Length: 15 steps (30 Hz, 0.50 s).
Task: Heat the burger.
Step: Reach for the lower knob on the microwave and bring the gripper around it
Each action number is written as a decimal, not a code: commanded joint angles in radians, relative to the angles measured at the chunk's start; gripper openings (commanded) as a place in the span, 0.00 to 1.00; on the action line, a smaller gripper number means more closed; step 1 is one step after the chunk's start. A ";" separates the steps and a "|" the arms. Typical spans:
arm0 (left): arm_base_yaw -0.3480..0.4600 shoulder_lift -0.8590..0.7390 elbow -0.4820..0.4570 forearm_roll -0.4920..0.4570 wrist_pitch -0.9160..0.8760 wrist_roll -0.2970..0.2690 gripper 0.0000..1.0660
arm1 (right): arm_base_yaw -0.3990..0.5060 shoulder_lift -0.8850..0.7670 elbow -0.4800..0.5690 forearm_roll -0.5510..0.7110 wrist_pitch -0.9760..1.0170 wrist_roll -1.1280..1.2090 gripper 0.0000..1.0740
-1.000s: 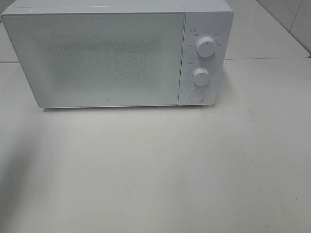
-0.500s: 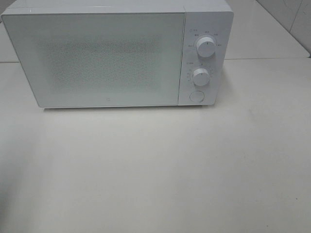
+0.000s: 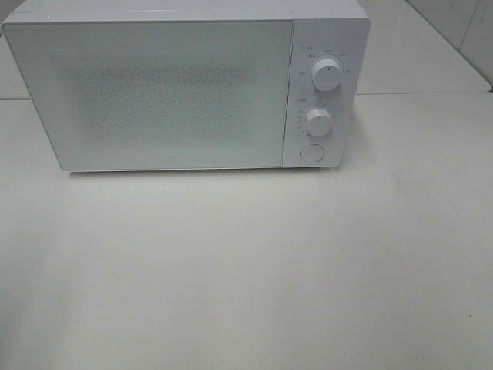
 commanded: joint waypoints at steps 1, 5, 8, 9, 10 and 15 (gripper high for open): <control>0.005 -0.124 0.006 0.006 -0.006 -0.001 0.94 | -0.009 -0.025 0.003 -0.006 -0.002 -0.004 0.69; 0.005 -0.245 0.006 0.006 -0.006 -0.001 0.94 | -0.009 -0.025 0.003 -0.006 -0.002 -0.004 0.69; 0.005 -0.301 0.006 -0.002 -0.007 -0.005 0.94 | -0.009 -0.025 0.003 -0.006 -0.002 -0.004 0.69; 0.005 -0.301 0.006 -0.002 -0.007 -0.005 0.94 | -0.009 -0.025 0.003 -0.006 -0.002 -0.004 0.69; 0.005 -0.319 0.006 -0.006 -0.007 -0.005 0.94 | -0.009 -0.025 0.003 -0.006 -0.002 -0.004 0.69; 0.005 -0.397 0.006 -0.014 -0.007 -0.005 0.94 | -0.009 -0.025 0.003 -0.006 -0.002 -0.004 0.69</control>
